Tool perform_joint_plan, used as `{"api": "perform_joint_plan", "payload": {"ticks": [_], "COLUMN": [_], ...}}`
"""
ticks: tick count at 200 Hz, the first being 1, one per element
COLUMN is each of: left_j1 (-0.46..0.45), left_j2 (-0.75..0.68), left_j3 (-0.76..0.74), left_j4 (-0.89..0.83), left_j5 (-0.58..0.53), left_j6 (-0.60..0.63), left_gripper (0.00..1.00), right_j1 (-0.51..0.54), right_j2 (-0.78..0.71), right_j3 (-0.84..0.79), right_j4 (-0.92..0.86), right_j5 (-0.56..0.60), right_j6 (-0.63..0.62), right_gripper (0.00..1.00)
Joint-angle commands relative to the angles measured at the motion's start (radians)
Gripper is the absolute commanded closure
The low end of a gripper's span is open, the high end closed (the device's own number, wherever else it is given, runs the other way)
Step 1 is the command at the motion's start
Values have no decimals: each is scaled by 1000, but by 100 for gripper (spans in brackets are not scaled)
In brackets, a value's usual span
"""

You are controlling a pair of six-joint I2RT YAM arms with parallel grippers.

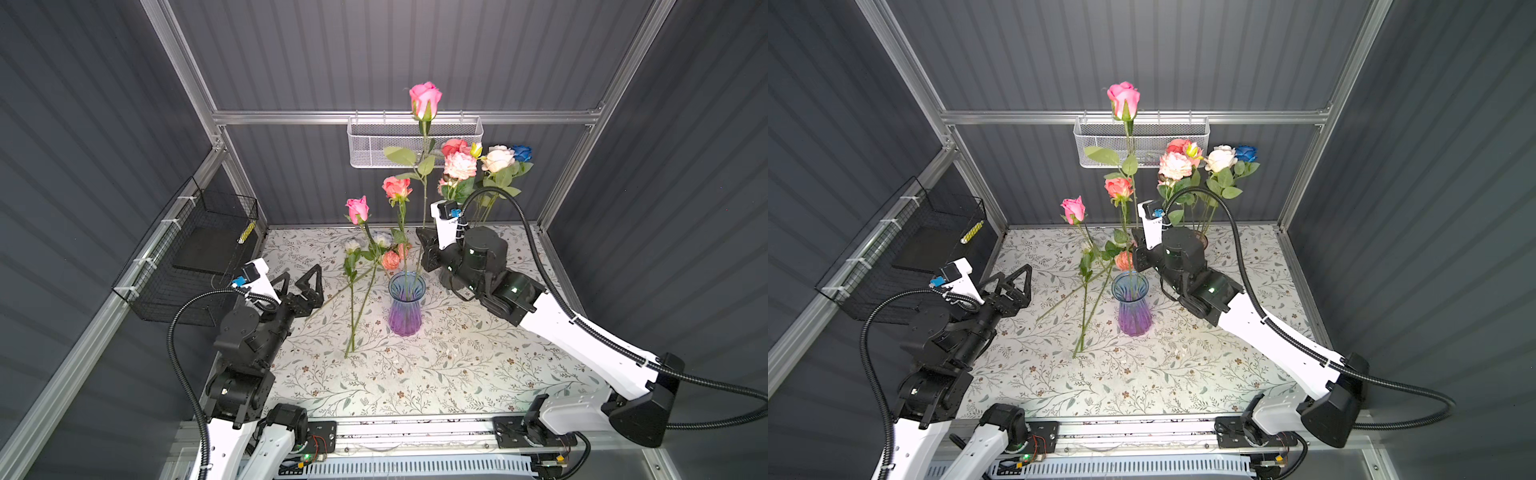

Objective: Arrange the flowers into the vase
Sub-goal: 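Lower the pink rose into the vase with right gripper while left gripper draws back, then open the right gripper and withdraw it while the left gripper descends to the bunch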

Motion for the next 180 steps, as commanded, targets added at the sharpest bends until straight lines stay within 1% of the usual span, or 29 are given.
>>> {"api": "perform_joint_plan", "payload": {"ticks": [1,20,36,49,60,72,82,96,108,143,164,180], "left_j1": [1,2,2,2,2,2,2,2,2,2,2,2], "left_j2": [8,26,34,41,48,57,69,89,106,156,224,293], "left_j3": [-18,-21,-29,-33,-34,-28,-27,-4,9,-26,-53,-67], "left_j4": [43,44,51,58,60,49,36,-16,-63,-141,-181,-189], "left_j5": [5,7,11,14,15,13,11,6,5,1,-10,1], "left_j6": [-16,-12,-11,-13,-7,-1,-1,7,1,-32,-52,-67], "left_gripper": [1,1,1,1,1,1,1,1,1,1,2,3], "right_j1": [0,14,26,38,44,52,63,84,99,128,148,157], "right_j2": [-15,-24,-29,-24,-14,-13,-22,-40,-57,-135,-193,-224], "right_j3": [-63,-122,-166,-184,-180,-187,-198,-204,-195,-137,-129,-107], "right_j4": [69,78,85,80,47,31,21,-4,-40,-215,-312,-409], "right_j5": [-27,-23,-7,-6,-9,-8,-7,28,36,29,12,14], "right_j6": [89,135,164,168,168,172,176,175,187,226,236,244], "right_gripper": [95,93,87,84,76,74,71,69,68,65,61,60]}}
